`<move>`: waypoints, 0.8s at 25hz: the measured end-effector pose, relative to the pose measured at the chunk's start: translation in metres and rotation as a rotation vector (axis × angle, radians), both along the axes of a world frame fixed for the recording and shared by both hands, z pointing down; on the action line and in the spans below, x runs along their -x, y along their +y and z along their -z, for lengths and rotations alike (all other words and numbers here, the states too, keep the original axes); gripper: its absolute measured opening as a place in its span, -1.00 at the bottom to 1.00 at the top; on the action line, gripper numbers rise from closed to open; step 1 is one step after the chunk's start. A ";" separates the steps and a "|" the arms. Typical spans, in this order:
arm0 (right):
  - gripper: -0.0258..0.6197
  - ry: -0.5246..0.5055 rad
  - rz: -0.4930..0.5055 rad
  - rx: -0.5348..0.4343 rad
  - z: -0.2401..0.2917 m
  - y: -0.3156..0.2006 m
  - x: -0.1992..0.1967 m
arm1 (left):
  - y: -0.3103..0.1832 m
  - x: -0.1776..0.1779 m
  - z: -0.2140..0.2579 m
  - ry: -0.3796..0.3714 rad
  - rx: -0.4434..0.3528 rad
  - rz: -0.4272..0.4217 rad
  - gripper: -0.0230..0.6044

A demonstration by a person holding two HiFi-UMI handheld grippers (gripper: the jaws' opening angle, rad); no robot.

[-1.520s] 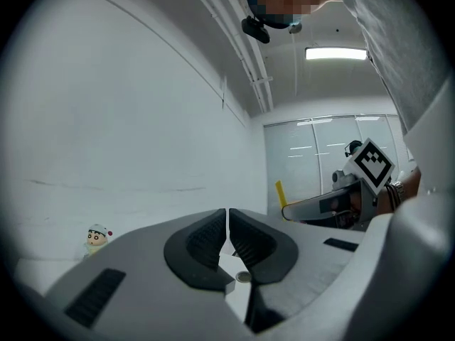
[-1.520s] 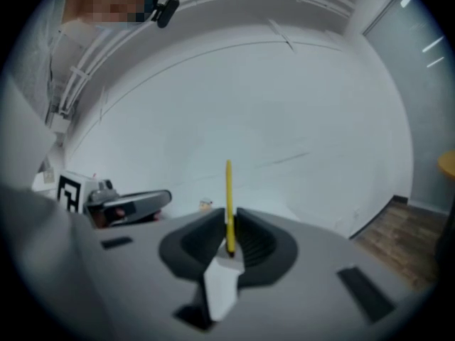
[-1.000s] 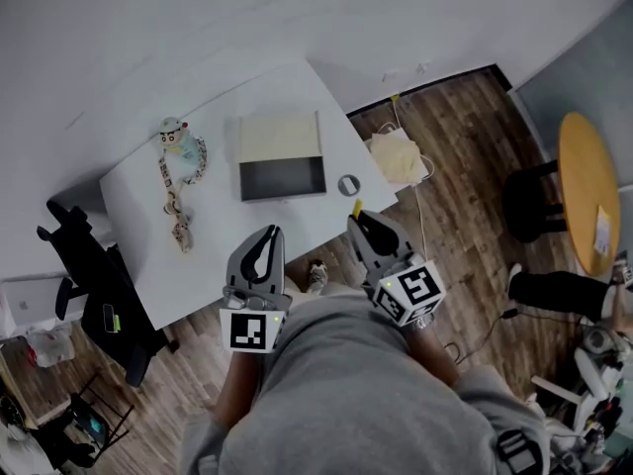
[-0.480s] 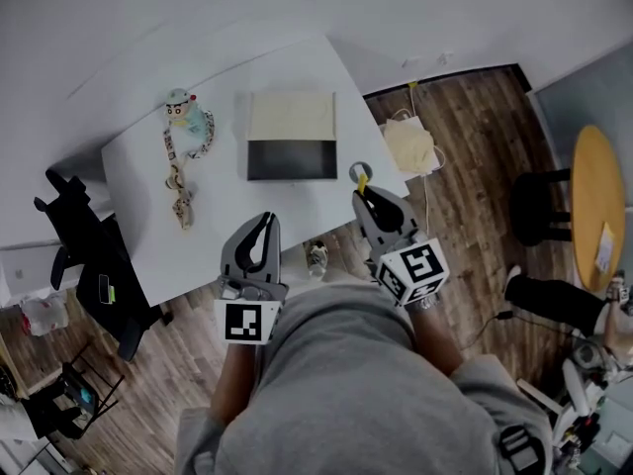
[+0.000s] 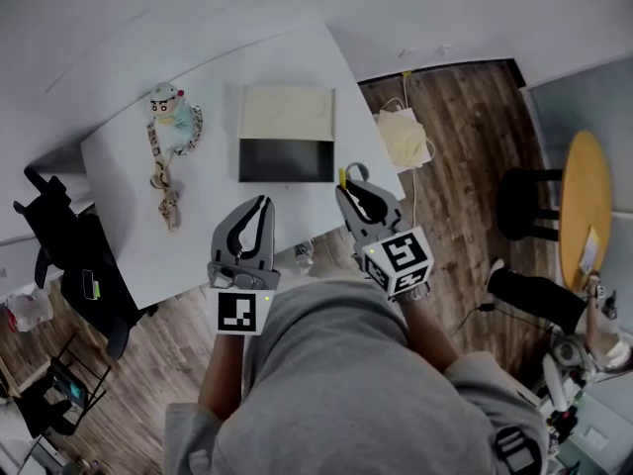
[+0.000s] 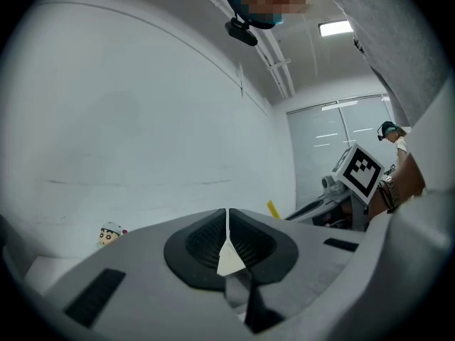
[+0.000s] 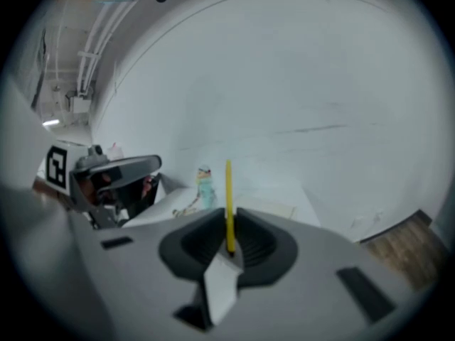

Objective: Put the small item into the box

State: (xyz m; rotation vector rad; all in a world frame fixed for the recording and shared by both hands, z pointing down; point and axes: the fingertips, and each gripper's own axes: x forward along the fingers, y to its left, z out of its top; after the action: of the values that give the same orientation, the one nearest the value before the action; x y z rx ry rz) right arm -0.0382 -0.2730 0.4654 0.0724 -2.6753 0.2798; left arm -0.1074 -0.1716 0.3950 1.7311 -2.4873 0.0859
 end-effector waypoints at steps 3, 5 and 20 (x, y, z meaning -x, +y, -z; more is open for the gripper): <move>-0.71 0.040 0.024 0.015 -0.012 0.001 0.014 | -0.005 0.009 -0.008 0.017 0.023 -0.001 -0.78; -0.71 0.062 0.037 0.021 -0.018 0.001 0.022 | -0.007 0.012 -0.013 0.029 0.043 -0.011 -0.78; -0.71 0.258 0.134 0.046 -0.080 0.007 0.075 | -0.026 0.049 -0.035 0.046 0.077 -0.066 -0.78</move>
State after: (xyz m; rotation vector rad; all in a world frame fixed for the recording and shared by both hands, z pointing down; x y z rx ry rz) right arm -0.1135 -0.2660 0.5451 -0.0793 -2.4042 0.2696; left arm -0.1565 -0.1972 0.4296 1.7634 -2.3628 0.1437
